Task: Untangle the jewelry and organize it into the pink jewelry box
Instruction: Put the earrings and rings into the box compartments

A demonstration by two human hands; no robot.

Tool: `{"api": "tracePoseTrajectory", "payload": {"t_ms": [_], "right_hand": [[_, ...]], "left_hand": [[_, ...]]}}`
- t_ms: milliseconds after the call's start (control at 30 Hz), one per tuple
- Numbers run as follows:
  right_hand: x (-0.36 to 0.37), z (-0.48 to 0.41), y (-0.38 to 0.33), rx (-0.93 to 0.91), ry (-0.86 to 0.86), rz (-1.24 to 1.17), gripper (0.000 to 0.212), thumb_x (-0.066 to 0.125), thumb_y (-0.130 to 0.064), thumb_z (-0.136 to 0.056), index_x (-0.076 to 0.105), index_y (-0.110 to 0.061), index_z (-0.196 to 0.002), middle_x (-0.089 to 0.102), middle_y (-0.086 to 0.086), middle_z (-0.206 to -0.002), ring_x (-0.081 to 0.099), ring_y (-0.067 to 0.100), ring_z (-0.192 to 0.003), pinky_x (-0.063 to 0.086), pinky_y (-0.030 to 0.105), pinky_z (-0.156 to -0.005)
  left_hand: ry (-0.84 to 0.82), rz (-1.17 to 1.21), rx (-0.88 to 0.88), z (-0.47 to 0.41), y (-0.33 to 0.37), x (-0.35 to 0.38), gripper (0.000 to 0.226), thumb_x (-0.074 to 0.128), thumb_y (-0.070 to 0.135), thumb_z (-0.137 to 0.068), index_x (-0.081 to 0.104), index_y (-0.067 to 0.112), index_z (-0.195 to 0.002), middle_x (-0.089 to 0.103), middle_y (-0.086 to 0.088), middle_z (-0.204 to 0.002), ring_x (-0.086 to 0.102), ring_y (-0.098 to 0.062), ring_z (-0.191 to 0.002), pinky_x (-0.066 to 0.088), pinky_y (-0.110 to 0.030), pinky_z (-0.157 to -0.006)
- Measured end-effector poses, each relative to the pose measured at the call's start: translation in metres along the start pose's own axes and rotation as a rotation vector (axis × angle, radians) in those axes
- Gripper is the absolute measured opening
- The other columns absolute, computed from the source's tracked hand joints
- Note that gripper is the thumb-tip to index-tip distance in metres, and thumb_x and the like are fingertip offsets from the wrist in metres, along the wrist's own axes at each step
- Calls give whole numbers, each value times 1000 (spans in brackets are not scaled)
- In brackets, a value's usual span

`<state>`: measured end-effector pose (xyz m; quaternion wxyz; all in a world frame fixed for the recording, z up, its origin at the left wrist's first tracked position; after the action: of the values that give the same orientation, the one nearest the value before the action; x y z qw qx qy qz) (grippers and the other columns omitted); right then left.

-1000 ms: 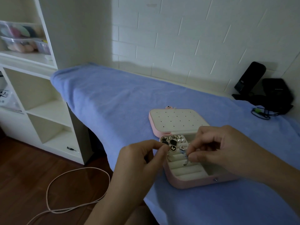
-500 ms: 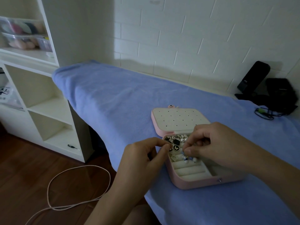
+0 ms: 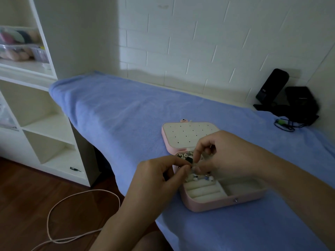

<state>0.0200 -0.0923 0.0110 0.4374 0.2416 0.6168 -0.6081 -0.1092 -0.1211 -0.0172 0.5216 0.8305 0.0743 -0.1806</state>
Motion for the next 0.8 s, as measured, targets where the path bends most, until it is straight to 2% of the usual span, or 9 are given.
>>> {"api": "tracePoseTrajectory", "payload": {"t_ms": [67,167,267,333,467,567,667,767,800], "right_hand": [[2,-3,-1,6,-16,26,20,84,-19,-67,65,-27,-69,45,-4,-63,38,8,-54,31,23,-52],[-3,-4,-3,-15,-18,31,19,81,-20,-70,65,-27,-72,46,-5,-66,39,7,-56,32,19,-51],[-31,3,2,-57,38,-68,11,77,-22,-75,67,-25,-74,51,-6,-62,43,3,-53,35,15,-52],[-60,10,18,-54,108,-168,5,73,-19,-79,68,-20,-77,60,-3,-64,48,4,-55,38,13,-51],[-107,23,75,62,276,-250,5,69,-17,-83,69,-14,-79,60,-6,-58,49,6,-53,40,21,-54],[-113,32,121,186,286,-224,9,63,-15,-89,70,-14,-83,66,-4,-70,56,4,-57,44,20,-57],[-104,37,152,260,240,-198,18,54,-7,-94,71,-13,-91,70,1,-84,61,6,-67,47,14,-58],[-97,42,170,290,218,-220,23,53,2,-91,71,-13,-93,70,0,-86,62,9,-76,48,11,-61],[-97,45,174,292,211,-222,24,54,3,-89,71,-14,-91,70,0,-86,62,10,-79,48,10,-62]], "left_hand": [[-17,-29,24,-2,4,3,17,65,24,-85,66,40,-77,45,11,-40,39,-6,-39,28,-10,-44],[-2,-57,39,-4,7,5,17,64,29,-84,65,43,-75,49,9,-43,42,-7,-41,31,-12,-45],[93,-49,19,-6,5,-2,8,63,34,-82,69,35,-77,61,9,-51,55,-9,-48,42,-18,-46],[139,-61,9,-9,3,-5,9,64,40,-82,70,34,-79,66,12,-61,62,-10,-59,49,-26,-55],[111,-159,78,-18,14,3,10,63,38,-85,60,46,-81,63,21,-80,55,2,-85,41,-8,-68],[30,-221,73,-24,16,17,14,63,32,-84,60,45,-89,54,29,-96,51,2,-94,38,-10,-74],[-50,-256,59,-24,13,28,23,61,22,-86,59,44,-90,49,33,-98,48,8,-96,37,-7,-77],[-75,-194,37,-23,9,29,13,54,35,-82,63,43,-87,57,32,-98,45,15,-102,36,-2,-76],[-70,-170,37,-23,8,29,17,50,40,-76,64,43,-86,56,33,-103,45,14,-104,36,-1,-77]]}}
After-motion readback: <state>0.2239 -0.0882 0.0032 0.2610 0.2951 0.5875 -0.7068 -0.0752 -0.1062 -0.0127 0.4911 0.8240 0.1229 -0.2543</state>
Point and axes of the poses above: each hand's wrist, its own z-axis away from the middle knuckle, its own x-axis out of the palm, y = z × x, the point moved 9 cm from there along -z, towards the middle knuckle
